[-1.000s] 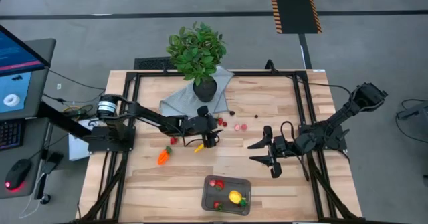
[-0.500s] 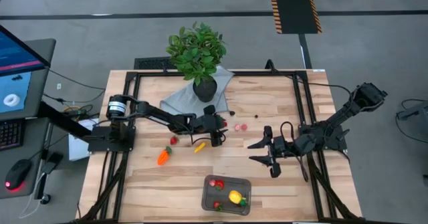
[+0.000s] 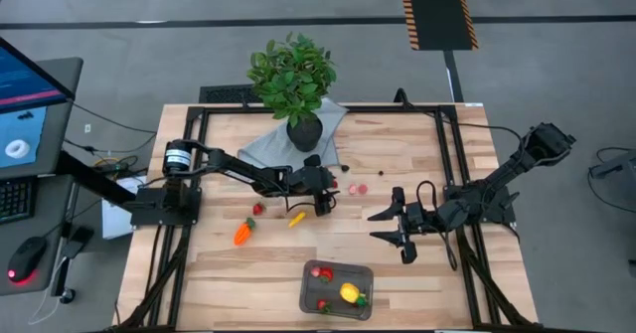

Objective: Pick and placing Produce into tupperware
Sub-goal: Put the red cherry into the black bin

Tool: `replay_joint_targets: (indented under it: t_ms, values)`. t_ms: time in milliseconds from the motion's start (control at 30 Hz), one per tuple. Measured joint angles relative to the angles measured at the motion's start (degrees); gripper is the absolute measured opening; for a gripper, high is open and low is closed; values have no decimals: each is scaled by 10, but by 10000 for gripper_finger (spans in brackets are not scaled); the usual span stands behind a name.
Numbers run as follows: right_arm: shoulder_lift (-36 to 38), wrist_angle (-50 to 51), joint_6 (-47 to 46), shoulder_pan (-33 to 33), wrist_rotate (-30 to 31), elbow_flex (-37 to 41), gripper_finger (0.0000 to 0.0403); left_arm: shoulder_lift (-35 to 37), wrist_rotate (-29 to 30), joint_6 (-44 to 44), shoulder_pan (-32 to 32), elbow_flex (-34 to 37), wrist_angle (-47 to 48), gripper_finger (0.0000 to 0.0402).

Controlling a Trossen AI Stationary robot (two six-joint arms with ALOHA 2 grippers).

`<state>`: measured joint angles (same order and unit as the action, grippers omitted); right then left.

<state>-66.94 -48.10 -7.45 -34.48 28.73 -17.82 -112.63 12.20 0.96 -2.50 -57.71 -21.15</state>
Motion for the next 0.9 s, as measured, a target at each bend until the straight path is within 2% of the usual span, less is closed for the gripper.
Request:
replay_joint_targets:
  t_ms: [667, 767, 900]
  values:
    - [0, 10, -1, 1, 17, 0, 205, -20, -36, -6, -16, -2, -22, 206]
    - [0, 9, -2, 1, 18, 0, 203, -21, -60, -20, -24, -3, -23, 187]
    - [0, 9, -2, 1, 18, 0, 201, -31, -70, -28, -32, -3, -32, 134]
